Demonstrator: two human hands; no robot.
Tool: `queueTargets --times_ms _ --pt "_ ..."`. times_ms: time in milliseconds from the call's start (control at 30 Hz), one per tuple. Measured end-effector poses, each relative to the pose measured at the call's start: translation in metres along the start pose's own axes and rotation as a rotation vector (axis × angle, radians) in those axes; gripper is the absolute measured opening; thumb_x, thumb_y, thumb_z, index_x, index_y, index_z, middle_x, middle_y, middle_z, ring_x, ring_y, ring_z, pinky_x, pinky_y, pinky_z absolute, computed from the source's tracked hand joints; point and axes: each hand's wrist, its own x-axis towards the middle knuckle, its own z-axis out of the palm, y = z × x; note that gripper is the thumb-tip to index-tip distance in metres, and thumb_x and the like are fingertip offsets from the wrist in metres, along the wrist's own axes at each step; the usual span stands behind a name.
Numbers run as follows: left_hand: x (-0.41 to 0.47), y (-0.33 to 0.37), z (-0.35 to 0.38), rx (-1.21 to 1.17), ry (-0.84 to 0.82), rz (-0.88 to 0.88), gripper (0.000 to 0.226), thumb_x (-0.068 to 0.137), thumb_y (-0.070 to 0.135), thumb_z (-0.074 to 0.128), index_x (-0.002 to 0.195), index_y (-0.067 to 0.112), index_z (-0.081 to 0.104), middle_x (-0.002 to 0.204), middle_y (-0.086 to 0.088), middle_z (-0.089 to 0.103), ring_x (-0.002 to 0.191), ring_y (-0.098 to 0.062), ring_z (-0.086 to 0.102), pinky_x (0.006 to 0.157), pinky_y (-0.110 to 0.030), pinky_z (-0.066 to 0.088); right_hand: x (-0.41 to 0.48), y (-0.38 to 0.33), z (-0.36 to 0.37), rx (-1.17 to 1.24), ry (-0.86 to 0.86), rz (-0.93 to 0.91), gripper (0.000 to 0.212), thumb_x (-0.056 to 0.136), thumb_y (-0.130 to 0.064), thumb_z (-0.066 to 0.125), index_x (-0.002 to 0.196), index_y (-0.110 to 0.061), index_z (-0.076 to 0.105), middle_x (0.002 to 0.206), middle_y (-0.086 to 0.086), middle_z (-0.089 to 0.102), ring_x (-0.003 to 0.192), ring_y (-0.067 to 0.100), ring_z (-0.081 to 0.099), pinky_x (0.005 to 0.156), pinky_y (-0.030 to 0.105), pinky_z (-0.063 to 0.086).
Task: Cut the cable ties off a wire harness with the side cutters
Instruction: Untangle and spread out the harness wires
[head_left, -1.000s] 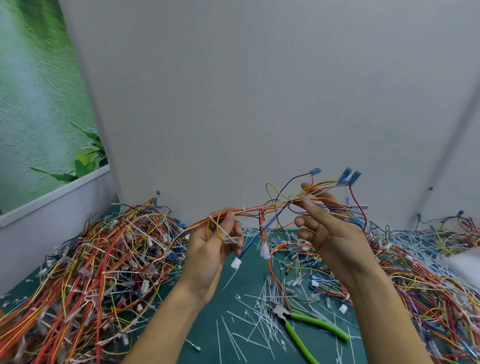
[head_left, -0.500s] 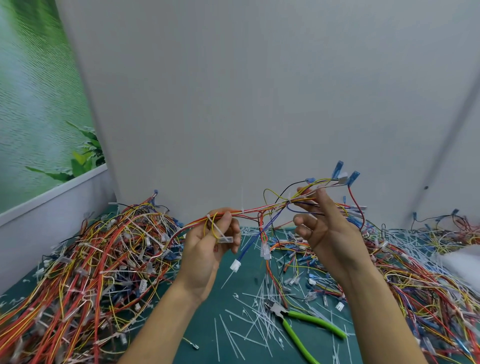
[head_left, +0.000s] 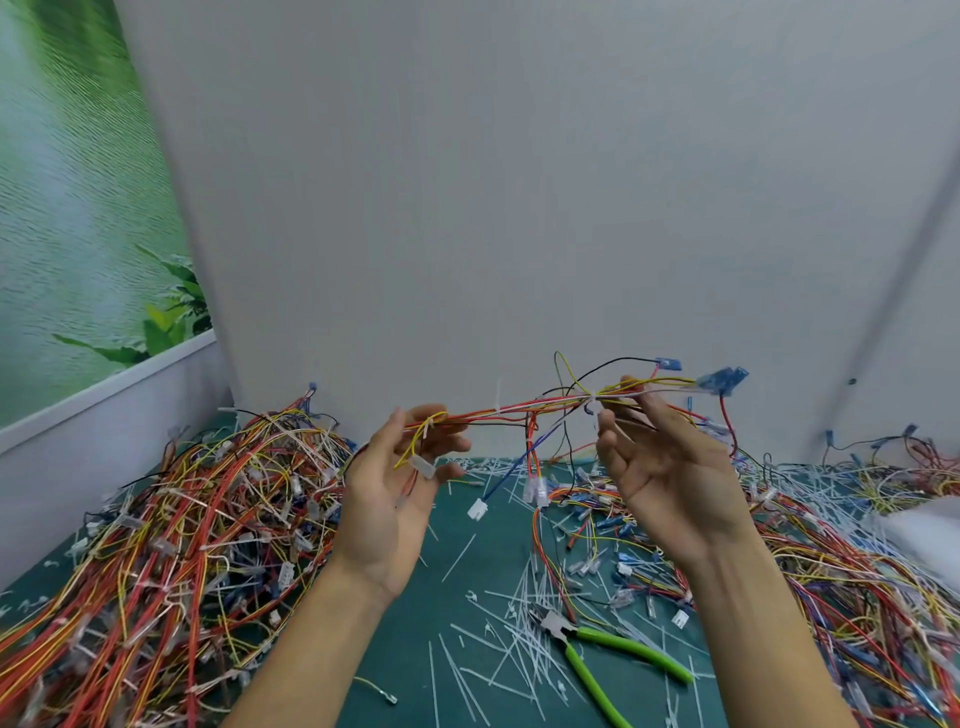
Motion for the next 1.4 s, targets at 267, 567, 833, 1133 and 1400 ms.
queueTargets --times_ms 267,567,833,1133,1400 --pt "0.013 0.014 -0.01 -0.117 0.203 -0.159 0.028 0.102 0.037 0.053 0.082 0.019 0.062 0.093 -0.009 0.076 0.085 -0.023 0.073 0.072 -0.035 0.056 -0.001 -0.001 -0.001 0.113 -0.123 -0.084 0.011 0.076 -0.026 0.082 0.081 -0.018 0.078 0.105 0.004 0.074 0.094 0.015 0.071 0.09 0.025 0.058" --pt "0.025 0.045 -0.039 -0.12 0.233 -0.072 0.022 0.109 0.024 0.038 0.097 0.02 0.057 0.09 -0.003 0.077 0.082 -0.017 0.075 0.071 -0.035 0.061 0.003 -0.017 -0.023 0.134 -0.059 -0.182 0.015 0.086 -0.036 0.073 0.08 -0.023 0.067 0.094 -0.003 0.066 0.089 0.011 0.057 0.079 0.023 0.051" --pt "0.013 0.031 -0.027 0.482 -0.01 -0.055 0.031 0.109 0.031 0.037 0.124 0.011 0.055 0.064 0.002 0.051 0.045 -0.011 0.039 0.041 -0.023 0.032 -0.016 0.011 -0.005 -1.004 -0.566 0.094 0.035 0.069 -0.03 0.093 0.093 -0.013 0.074 0.088 0.019 0.071 0.076 0.03 0.07 0.076 0.05 0.057" --pt "0.015 -0.006 -0.039 1.478 -0.271 -0.345 0.03 0.108 0.041 0.036 0.11 0.019 0.056 0.089 -0.004 0.068 0.074 -0.013 0.063 0.07 -0.033 0.052 -0.027 0.046 0.024 -1.973 -0.856 0.366 0.011 0.087 -0.016 0.065 0.092 -0.023 0.072 0.095 -0.001 0.073 0.092 0.019 0.07 0.072 0.031 0.057" --pt "0.017 -0.001 -0.034 0.954 -0.175 -0.165 0.012 0.104 0.021 0.054 0.104 0.021 0.066 0.07 0.007 0.065 0.054 -0.012 0.048 0.053 -0.021 0.041 -0.024 0.016 0.012 -1.083 -0.935 0.687 0.026 0.1 -0.003 0.062 0.125 0.0 0.069 0.104 0.007 0.074 0.088 0.026 0.073 0.069 0.024 0.055"
